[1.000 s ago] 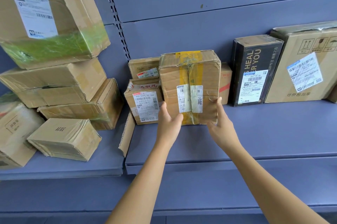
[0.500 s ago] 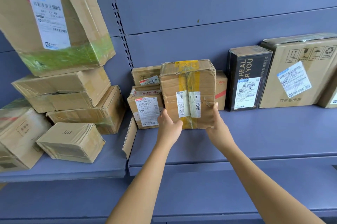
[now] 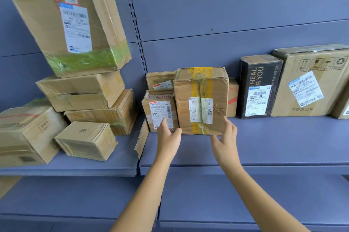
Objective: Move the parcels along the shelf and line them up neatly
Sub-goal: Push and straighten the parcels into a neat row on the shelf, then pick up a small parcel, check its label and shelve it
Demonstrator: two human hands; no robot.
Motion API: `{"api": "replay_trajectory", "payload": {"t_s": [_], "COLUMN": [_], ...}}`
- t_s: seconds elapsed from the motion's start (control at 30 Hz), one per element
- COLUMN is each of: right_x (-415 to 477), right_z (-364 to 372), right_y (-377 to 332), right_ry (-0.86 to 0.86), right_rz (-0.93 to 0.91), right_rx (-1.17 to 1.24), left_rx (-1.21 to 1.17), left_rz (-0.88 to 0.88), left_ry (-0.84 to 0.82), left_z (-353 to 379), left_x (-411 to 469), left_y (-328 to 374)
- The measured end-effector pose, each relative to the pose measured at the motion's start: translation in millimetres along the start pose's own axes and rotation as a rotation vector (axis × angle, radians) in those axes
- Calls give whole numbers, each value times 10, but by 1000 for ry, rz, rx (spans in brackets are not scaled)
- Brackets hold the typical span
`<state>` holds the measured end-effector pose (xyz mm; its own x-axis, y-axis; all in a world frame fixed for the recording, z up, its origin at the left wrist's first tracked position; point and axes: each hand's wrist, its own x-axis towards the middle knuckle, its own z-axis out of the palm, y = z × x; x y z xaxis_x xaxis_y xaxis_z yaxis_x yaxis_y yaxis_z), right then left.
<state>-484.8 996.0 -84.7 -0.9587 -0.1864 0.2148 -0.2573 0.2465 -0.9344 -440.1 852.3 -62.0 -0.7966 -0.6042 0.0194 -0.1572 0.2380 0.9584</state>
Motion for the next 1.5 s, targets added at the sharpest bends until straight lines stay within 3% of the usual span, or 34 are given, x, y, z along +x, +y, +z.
{"api": "replay_trajectory", "payload": {"t_s": [0.17, 0.37, 0.67, 1.1, 1.5], "right_x": [-231, -503, -1124, -2013, -2154], "right_z": [459, 1075, 1818, 2948, 3658], "right_y": [-180, -571, -1089, -1802, -1961], "right_ry": [-135, -368, -565, -720, -799], "right_rz": [-54, -183, -294, -370, -418], "right_rx": [-48, 15, 113, 83, 21], "left_rx": [-85, -28, -7, 37, -27], "left_rz": [13, -14, -58, -35, -49], "left_ry": [91, 262, 419, 525, 546], "left_z": [-382, -1174, -2192, -3796, -4352], "left_x": [-222, -469, -958, -1462, -1305], "left_y": [-44, -123, -379, -708, -1027]}}
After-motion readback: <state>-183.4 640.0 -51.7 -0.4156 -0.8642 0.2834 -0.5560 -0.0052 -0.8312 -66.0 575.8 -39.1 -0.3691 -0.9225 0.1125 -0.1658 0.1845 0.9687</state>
